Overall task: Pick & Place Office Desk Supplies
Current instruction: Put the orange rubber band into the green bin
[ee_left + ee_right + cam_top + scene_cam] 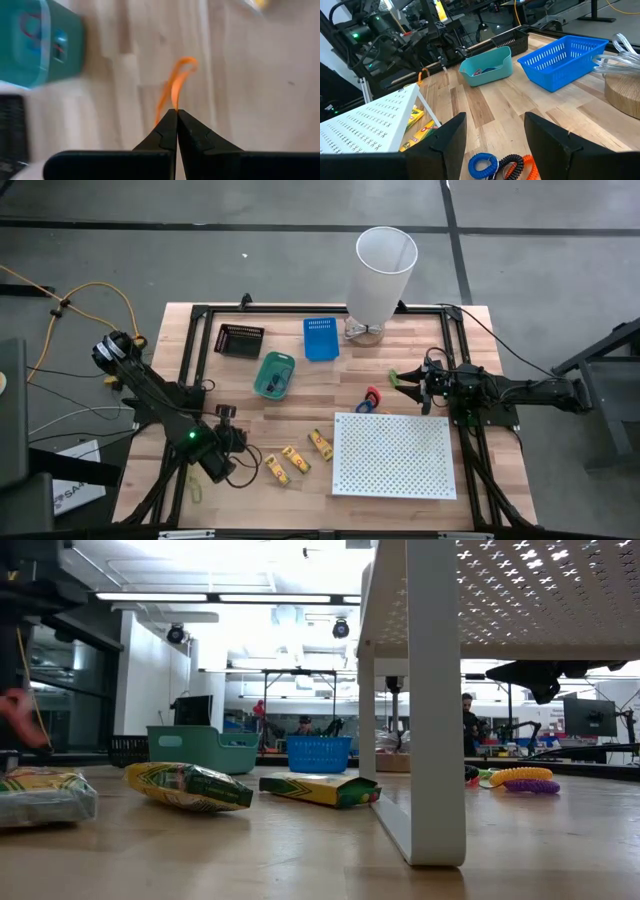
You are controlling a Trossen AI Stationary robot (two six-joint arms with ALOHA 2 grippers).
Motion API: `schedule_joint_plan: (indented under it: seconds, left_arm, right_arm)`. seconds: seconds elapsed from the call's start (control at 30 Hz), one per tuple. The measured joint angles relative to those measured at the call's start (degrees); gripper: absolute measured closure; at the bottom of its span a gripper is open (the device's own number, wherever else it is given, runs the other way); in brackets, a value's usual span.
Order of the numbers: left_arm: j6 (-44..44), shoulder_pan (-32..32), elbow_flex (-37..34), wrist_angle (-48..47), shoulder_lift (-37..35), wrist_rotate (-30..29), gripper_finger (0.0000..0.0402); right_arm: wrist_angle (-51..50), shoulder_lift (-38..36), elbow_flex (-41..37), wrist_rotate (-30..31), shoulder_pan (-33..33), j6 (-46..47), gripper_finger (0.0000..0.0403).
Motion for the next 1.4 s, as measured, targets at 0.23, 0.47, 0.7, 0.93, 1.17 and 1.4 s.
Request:
schedule_joint_plan:
  seconds: [0.23,0.47,0.7,0.93,1.17,1.4]
  left_arm:
    - [8.8,6.4,0.0,0.0,-3.2,-5.1,0.0401]
    - [18.7,15.1,0.0,2.3,-5.7,-8.0,0.0401]
    - [32.6,23.9,0.0,9.2,-6.0,-8.1,0.0401]
    - [41.1,31.5,0.0,14.7,-6.0,-7.4,0.0401]
    - [40.2,39.9,0.0,16.3,-6.0,-2.8,0.0401]
    - [42.8,48.0,0.0,20.6,-5.9,3.3,0.0401]
  right_arm:
    - [0.0,0.0,0.0,0.0,0.0,0.0,0.0215]
    - [0.0,0.0,0.0,0.0,0.0,0.0,0.0215]
    - [0.0,0.0,0.0,0.0,0.0,0.0,0.0215]
    - [0.0,0.0,0.0,0.0,0.0,0.0,0.0215]
    - [0.0,0.0,0.0,0.0,0.0,0.0,0.0215]
    - [0.0,0.0,0.0,0.0,0.0,0.0,0.0215]
